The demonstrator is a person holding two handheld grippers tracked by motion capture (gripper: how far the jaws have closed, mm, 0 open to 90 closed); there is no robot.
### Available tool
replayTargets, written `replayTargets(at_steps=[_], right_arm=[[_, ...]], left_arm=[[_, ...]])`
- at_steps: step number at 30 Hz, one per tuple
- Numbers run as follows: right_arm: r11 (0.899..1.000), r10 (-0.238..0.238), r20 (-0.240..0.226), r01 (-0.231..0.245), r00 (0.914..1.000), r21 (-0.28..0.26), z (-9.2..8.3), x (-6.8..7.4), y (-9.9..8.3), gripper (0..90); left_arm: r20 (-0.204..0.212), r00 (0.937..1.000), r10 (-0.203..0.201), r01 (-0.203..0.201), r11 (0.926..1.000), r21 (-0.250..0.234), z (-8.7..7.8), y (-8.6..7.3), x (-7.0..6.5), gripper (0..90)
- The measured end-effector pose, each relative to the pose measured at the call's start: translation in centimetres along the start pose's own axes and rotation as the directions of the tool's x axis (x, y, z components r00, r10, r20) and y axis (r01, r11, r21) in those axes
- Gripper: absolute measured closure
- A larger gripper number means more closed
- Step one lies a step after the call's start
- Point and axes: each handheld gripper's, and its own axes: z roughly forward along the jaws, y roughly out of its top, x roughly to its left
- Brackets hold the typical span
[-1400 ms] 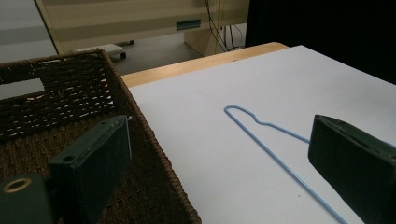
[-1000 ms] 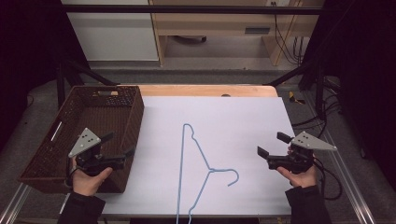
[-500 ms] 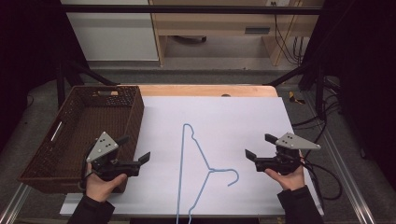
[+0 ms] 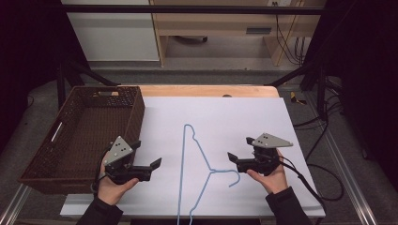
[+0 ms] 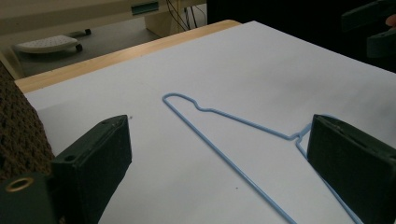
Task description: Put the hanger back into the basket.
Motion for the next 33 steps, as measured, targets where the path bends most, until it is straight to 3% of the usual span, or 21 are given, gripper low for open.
replayTargets(at_steps=[10, 19, 24, 33], right_arm=[[0.995, -0.04, -0.033, 0.042, 0.9987, 0.088, 2.9, 1.9, 0.4, 19.1], [0.986, -0.043, -0.059, 0.051, 0.9974, 0.158, 5.5, 3.3, 0.3, 26.8], [0.972, -0.045, -0.065, 0.059, 0.9968, 0.225, 7.6, 3.9, -0.5, 34.4], [0.956, -0.036, -0.059, 0.052, 0.9976, 0.29, 9.9, 3.9, -1.6, 46.8]], left_arm=[[0.01, 0.9999, -0.002, 0.001, 0.9999, 0.015, 0.4, -0.3, -0.1, 6.7], [0.014, 0.9999, -0.006, 0.005, 0.9996, 0.026, 0.8, -0.5, -0.3, 6.9], [0.015, 0.9999, -0.004, 0.004, 0.9994, 0.034, 0.9, -0.6, -0.3, 6.9], [0.013, 0.9999, -0.003, 0.003, 0.9991, 0.041, 1.2, -0.8, -0.2, 7.0]])
